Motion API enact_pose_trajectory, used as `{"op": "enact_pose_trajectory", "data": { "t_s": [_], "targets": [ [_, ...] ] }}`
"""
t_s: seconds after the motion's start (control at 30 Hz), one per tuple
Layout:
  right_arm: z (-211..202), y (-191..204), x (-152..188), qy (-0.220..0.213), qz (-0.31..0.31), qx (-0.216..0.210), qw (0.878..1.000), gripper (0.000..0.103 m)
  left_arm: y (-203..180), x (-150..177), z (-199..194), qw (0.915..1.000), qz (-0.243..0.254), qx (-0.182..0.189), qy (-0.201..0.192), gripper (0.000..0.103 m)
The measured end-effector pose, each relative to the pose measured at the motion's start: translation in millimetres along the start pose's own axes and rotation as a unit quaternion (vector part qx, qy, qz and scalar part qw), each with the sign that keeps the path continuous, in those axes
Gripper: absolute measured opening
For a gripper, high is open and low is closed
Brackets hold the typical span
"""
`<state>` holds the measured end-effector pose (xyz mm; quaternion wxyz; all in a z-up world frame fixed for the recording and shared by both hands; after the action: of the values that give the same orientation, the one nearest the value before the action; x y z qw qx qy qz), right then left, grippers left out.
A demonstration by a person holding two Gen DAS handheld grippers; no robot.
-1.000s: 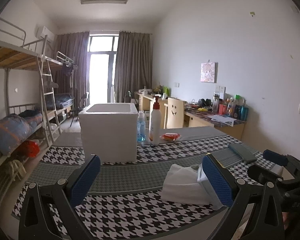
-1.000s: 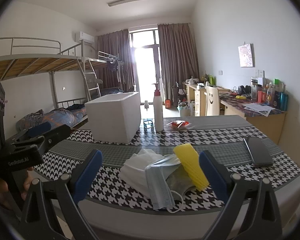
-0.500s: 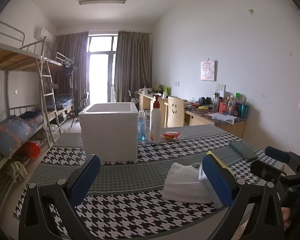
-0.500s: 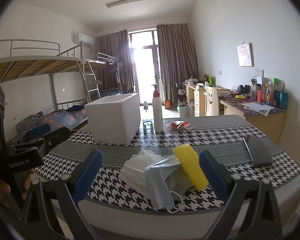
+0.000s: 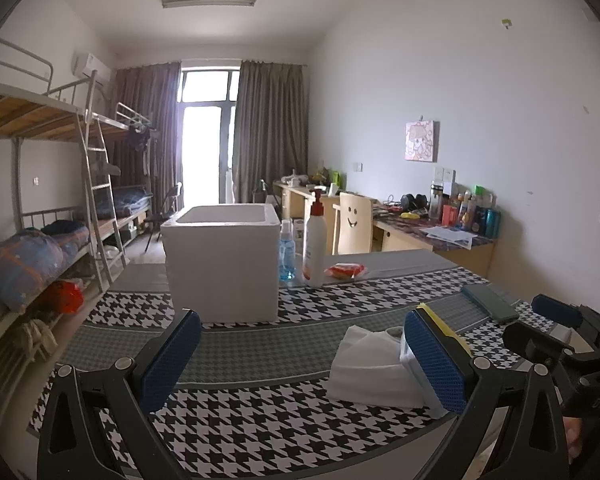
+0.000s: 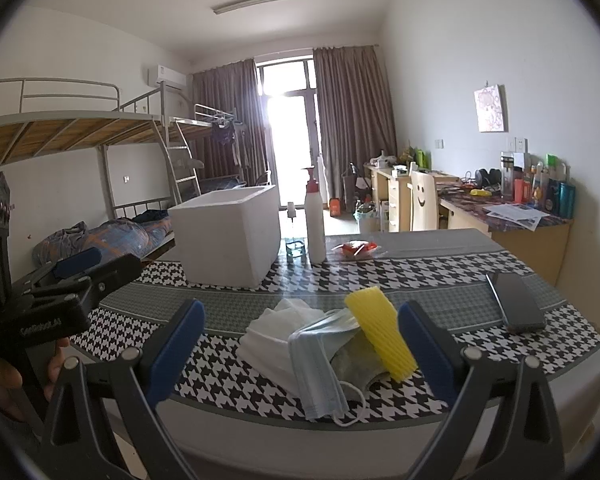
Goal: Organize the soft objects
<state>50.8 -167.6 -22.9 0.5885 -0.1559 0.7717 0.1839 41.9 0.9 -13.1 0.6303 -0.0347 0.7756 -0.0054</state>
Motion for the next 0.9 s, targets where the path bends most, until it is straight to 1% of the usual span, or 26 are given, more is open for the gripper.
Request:
{"op": "enact_pose_trajectory", "data": {
  "t_s": [0.5,0.7,0.9],
  "targets": [
    [1,-1,-2,0.000,0.000,-0.002,1.000,0.099,-6,2,1,0.9999,0.011,0.011,0.006,0.102],
    [3,-7,0,0.005,0.004,0.001,1.000,0.099,-10,7,14,0.9994,0.011,0.015,0.028,0.102],
    [9,-19,6,0.020,0.010,0.011,1.000,0.099,-19,11,30,0.9983,0.016,0.033,0.046,0.102]
  ]
}}
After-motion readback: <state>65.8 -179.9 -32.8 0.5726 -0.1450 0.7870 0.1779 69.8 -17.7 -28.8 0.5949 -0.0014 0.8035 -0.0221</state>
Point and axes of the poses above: each gripper's, at about its wrist camera, not at the fingertips, and z roughly the way its jaws point, y to its left, x to its underside, the point moved 4 cm from there along z, roughly the way its jaws point, and after that the axes turned 4 degrees about -y, right-handed, at the moved point
